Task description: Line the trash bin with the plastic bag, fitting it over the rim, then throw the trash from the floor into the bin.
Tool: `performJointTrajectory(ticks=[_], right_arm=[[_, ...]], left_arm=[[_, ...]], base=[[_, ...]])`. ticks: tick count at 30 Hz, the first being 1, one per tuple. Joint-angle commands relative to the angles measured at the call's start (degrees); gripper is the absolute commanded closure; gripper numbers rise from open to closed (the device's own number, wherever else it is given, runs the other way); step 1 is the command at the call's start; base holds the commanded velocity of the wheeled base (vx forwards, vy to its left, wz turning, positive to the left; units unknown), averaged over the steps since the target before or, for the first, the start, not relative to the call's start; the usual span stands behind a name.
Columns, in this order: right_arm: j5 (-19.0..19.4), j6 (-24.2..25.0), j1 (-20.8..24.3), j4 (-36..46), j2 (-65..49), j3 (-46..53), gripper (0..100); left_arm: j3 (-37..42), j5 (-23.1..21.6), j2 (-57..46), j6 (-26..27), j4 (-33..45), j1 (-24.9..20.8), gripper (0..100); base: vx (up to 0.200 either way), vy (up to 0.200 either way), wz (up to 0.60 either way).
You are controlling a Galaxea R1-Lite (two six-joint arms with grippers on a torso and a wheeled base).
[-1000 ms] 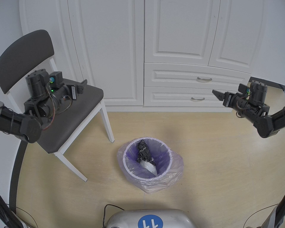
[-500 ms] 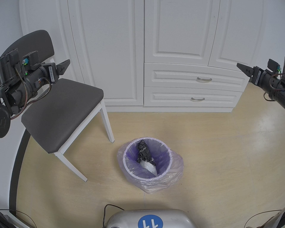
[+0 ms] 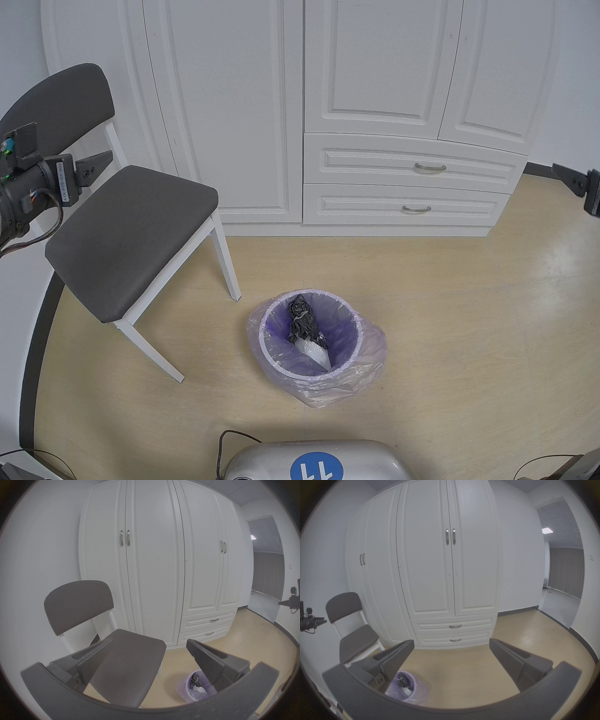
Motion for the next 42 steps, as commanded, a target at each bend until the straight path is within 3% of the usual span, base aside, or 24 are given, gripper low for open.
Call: performJointTrajectory(ticks=[1, 6, 11, 18, 28, 38, 42], right_arm=[[-0.5, -1.2, -2.4, 1.0, -8.4, 6.9, 0], [-0.8, -2.0, -3.0, 4.8, -12.7, 11.9, 0], [-5.3, -1.8, -2.9, 5.9, -15.3, 17.0, 0], [-5.1, -1.0, -1.4, 5.8, -23.8, 23.5, 0], [-4.8, -1.3, -1.4, 5.2, -33.8, 21.3, 0], [-4.8, -0.1, -2.1, 3.8, -38.7, 8.6, 0], [-4.8, 0.2, -2.2, 2.5, -43.6, 6.5, 0]], left_arm=[[3.8, 1.6, -5.0, 0.0, 0.5, -0.1, 0], [14.3, 2.1, -8.3, 0.3, 0.9, -0.2, 0], [22.4, 1.9, -10.1, 0.0, 0.6, -0.7, 0], [25.6, 2.2, -13.5, -2.2, 0.1, -0.6, 0], [19.4, 4.3, -24.5, -2.2, 1.0, -0.1, 0], [2.6, 4.3, -30.4, -1.4, 6.0, 0.2, 0], [2.0, 4.2, -35.5, 1.5, 6.5, 0.3, 0]], base=[[0.0, 0.0, 0.0], [0.0, 0.0, 0.0], [0.0, 0.0, 0.0], [0.0, 0.0, 0.0], [0.0, 0.0, 0.0], [0.0, 0.0, 0.0], [0.0, 0.0, 0.0]])
